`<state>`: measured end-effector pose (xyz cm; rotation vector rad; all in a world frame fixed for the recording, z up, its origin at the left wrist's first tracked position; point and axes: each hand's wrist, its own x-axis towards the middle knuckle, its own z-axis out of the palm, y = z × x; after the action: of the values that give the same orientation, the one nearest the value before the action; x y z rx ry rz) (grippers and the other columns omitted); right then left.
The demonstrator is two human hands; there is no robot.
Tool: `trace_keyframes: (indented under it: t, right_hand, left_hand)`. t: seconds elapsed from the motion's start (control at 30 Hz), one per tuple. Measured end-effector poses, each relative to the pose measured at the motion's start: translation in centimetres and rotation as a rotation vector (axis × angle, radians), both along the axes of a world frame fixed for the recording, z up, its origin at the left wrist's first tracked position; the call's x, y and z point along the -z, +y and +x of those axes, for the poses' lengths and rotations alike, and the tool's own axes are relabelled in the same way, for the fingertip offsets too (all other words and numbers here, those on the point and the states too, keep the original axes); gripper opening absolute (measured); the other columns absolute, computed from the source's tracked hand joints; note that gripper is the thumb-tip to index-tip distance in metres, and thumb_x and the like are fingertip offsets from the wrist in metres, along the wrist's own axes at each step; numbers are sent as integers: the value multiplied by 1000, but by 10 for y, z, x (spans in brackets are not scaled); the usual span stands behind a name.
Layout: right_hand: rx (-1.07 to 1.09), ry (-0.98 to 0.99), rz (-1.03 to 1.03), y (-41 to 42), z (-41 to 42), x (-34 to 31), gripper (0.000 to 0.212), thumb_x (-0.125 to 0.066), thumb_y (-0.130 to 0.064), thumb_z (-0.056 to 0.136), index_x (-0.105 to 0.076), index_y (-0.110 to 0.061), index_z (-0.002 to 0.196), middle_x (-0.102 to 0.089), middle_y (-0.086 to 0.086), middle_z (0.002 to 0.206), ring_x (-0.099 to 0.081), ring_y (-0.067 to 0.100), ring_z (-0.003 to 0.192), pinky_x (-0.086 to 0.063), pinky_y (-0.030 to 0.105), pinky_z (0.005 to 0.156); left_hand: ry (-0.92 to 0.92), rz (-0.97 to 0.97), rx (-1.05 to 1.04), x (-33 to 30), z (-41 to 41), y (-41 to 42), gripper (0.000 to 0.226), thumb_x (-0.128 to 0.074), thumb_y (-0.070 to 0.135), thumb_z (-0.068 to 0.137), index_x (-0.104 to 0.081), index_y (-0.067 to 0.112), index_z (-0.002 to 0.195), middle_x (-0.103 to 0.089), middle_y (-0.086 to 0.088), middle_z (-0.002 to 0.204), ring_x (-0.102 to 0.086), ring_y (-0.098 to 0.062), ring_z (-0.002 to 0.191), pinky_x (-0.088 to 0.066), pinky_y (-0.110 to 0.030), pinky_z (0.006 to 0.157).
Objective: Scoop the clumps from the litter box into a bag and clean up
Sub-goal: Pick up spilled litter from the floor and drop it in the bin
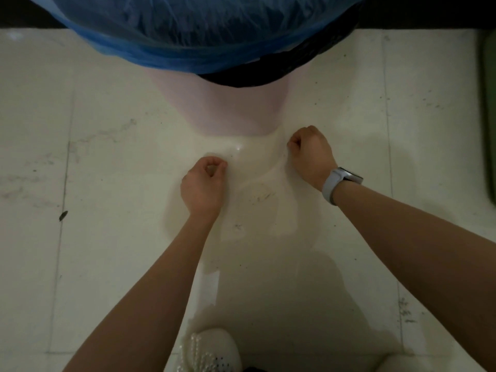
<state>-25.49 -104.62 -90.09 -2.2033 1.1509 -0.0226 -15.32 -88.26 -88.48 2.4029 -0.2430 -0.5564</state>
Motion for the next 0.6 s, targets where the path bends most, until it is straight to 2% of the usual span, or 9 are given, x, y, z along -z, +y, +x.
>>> trace_keyframes:
  t: [0.07,0.13,0.33,0.5,0.6]
  right_hand:
    - [19,-28,5,0,-1,-2,17,-46,-6,90,-57,5,96,-54,22,105,-51,34,96,-34,30,75]
    - [49,-64,20,0,-2,-3,15,-49,-5,88,-57,4,96,-55,20,104,-52,33,94,-31,23,71]
    - [62,-44,11,3,1,1,14,-50,-5,88,-60,3,93,-55,20,103,-50,32,97,-25,19,67]
    - [7,5,-21,3,2,1,18,-43,-6,91,-56,5,98,-53,22,107,-48,35,100,-34,32,77]
    - [117,-111,137,2,1,-8,17,-43,-8,93,-55,2,99,-55,15,95,-51,27,86,-35,24,67]
  left_hand:
    - [-21,38,50,0,0,-7,20,-61,32,87,-67,22,103,-70,-1,101,-62,-22,95,-42,-28,78]
    - [-41,56,82,0,1,-12,23,-62,35,86,-67,25,106,-70,-1,103,-61,-22,98,-43,-29,80]
    - [-57,96,105,2,6,-20,16,-60,37,86,-68,29,97,-71,5,99,-63,-18,92,-38,-23,69]
    - [-115,198,238,6,8,-20,19,-51,38,92,-65,27,98,-69,0,94,-62,-24,88,-36,-26,66]
    - [-107,181,241,7,10,-19,19,-51,34,93,-65,23,99,-69,-3,95,-61,-25,89,-41,-30,71]
